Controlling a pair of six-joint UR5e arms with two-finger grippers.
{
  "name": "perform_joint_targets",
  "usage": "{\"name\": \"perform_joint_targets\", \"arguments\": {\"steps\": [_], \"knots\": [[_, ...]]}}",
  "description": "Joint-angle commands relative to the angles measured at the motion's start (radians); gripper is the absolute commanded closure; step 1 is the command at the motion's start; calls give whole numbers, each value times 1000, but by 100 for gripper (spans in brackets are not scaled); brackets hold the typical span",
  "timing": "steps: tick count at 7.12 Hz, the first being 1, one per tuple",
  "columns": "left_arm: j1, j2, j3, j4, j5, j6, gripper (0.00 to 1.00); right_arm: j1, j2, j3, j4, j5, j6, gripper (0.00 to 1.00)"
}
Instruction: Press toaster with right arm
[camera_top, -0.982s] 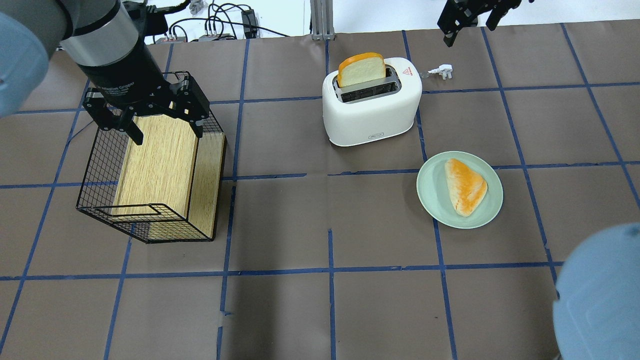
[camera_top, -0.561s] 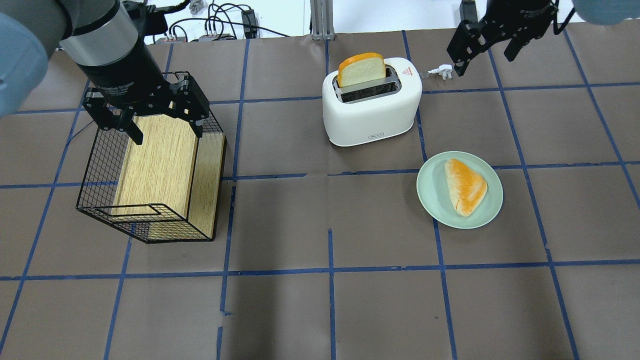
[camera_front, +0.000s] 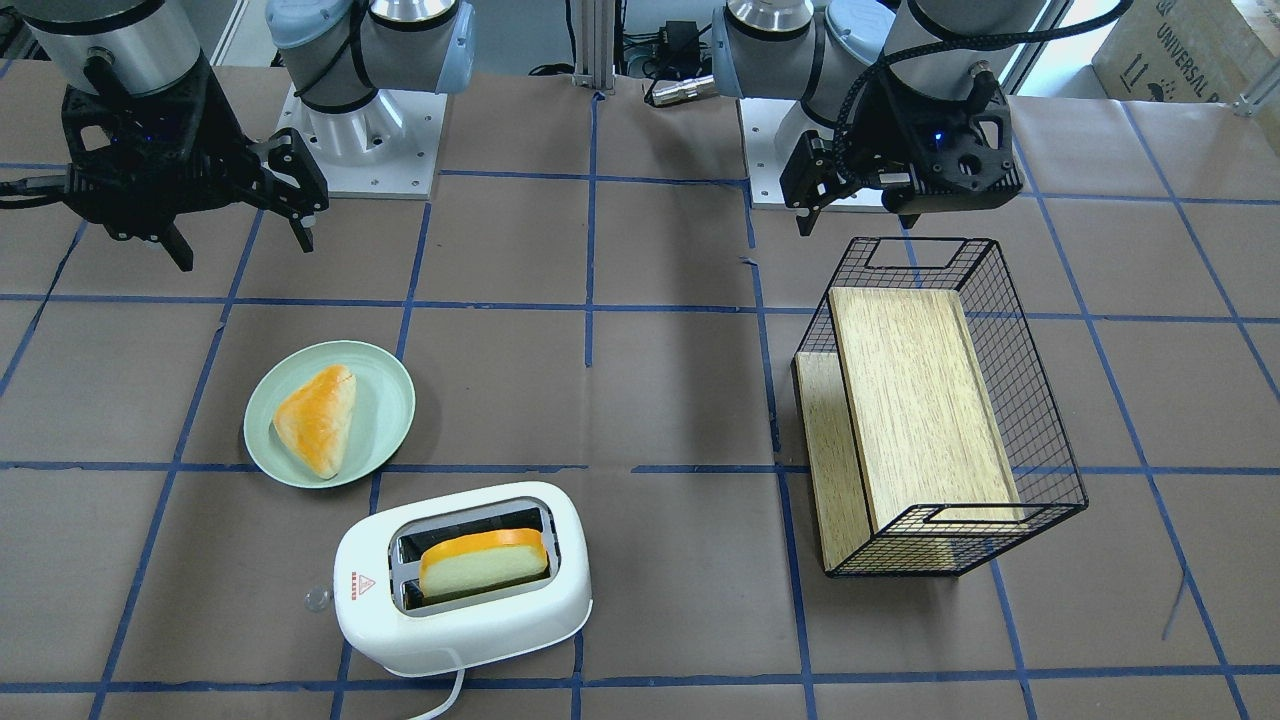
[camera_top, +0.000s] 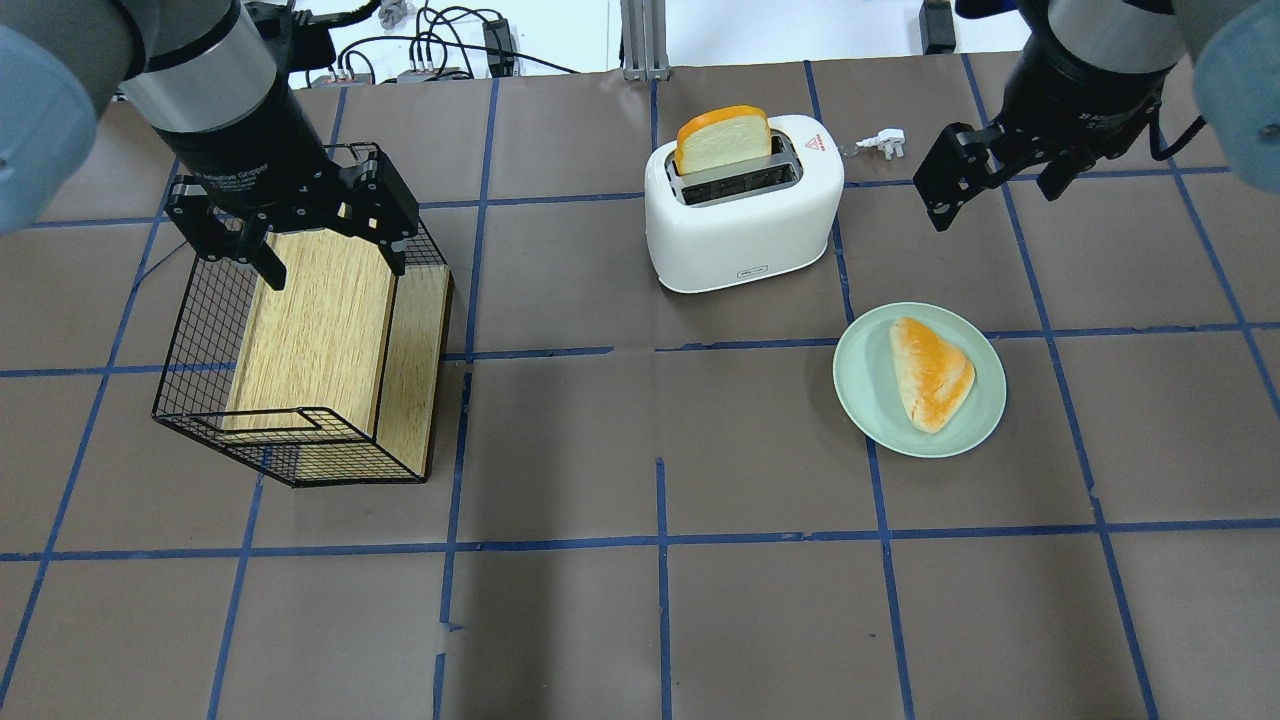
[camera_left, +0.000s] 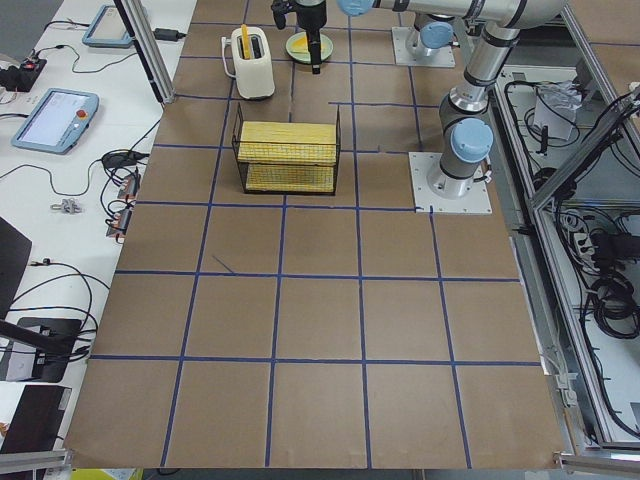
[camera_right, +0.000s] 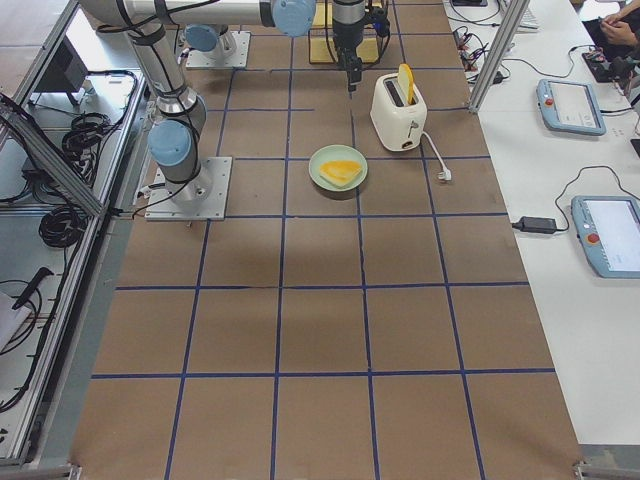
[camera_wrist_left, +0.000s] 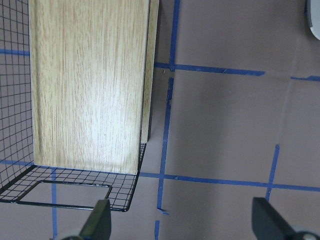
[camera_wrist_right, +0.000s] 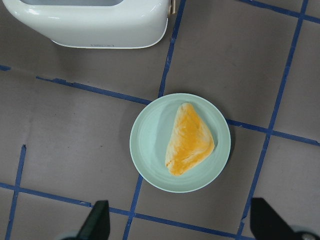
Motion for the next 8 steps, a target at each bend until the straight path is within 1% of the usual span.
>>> {"name": "perform_joint_targets", "arguments": {"steps": [1, 2, 8], "knots": [[0, 0, -1, 0, 0, 0, 0, -4, 7, -3, -2, -11, 0, 0], [0, 0, 1, 0, 0, 0, 0, -4, 20, -11, 0, -37, 2, 0], [0, 0, 1, 0, 0, 0, 0, -1, 28, -18, -2, -36, 2, 0]]}}
